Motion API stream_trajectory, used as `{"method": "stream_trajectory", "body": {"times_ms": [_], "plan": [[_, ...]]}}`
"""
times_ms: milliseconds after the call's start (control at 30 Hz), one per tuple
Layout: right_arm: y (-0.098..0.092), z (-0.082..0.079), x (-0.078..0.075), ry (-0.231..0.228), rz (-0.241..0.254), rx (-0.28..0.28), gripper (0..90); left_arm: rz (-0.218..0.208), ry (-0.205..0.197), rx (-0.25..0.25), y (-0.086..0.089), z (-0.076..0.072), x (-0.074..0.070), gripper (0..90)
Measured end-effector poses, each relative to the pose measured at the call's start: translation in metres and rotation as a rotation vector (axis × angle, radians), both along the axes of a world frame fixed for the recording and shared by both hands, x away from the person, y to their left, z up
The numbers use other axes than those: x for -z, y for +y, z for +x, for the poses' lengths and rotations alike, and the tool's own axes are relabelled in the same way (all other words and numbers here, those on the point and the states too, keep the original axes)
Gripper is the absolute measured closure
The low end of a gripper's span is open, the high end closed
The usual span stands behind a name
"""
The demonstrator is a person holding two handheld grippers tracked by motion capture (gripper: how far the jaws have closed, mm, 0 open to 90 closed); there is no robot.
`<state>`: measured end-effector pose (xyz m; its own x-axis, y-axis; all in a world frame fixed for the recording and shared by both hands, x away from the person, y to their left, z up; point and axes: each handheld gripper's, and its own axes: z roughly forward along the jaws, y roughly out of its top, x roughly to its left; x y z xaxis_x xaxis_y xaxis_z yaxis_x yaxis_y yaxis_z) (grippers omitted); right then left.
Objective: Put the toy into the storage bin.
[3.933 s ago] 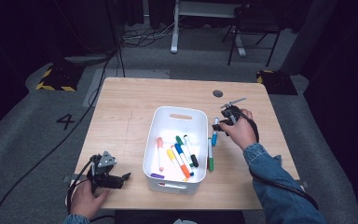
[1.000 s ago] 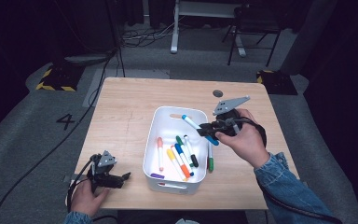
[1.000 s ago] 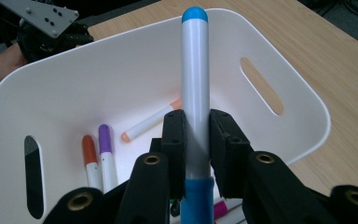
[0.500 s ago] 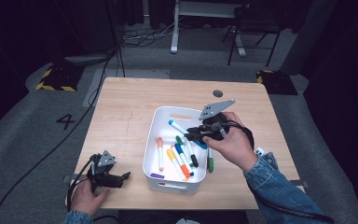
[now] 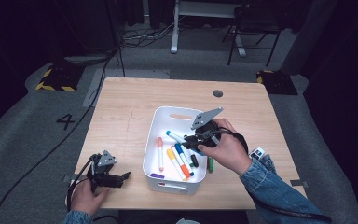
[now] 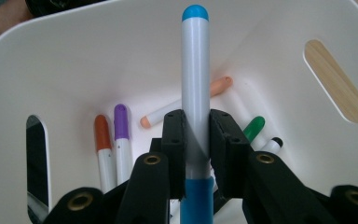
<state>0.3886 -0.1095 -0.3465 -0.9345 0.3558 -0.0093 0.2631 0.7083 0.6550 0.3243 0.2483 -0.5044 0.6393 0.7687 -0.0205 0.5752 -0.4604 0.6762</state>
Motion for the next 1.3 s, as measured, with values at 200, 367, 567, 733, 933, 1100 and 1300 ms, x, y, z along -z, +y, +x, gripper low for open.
{"method": "stream_trajectory", "body": {"times_ms": [200,367,567,733,933,1100,1300], "plan": [[0.006,-0.003,0.011,0.007,-0.055,-0.009,77.0,-0.005,0.003,0.001,0.0,0.0,0.0,11.4],[0.011,-0.005,0.018,0.01,-0.101,-0.022,77.0,-0.006,0.001,-0.001,0.0,0.0,0.0,11.4],[0.017,-0.008,0.024,0.0,-0.145,-0.046,77.0,-0.005,0.003,0.0,0.0,0.0,0.0,11.4],[0.022,-0.012,0.024,0.0,-0.193,-0.053,76.9,-0.005,0.003,0.001,0.0,0.0,0.0,11.4],[0.026,-0.014,0.025,0.032,-0.155,-0.047,58.7,-0.005,0.003,0.0,0.0,0.0,0.0,11.4],[0.02,-0.015,0.013,0.007,-0.084,-0.02,54.8,-0.006,0.0,-0.002,0.0,0.0,0.001,11.4],[0.003,-0.013,-0.002,-0.025,0.002,0.026,54.1,-0.006,0.0,-0.002,0.0,0.0,0.001,11.4]]}}
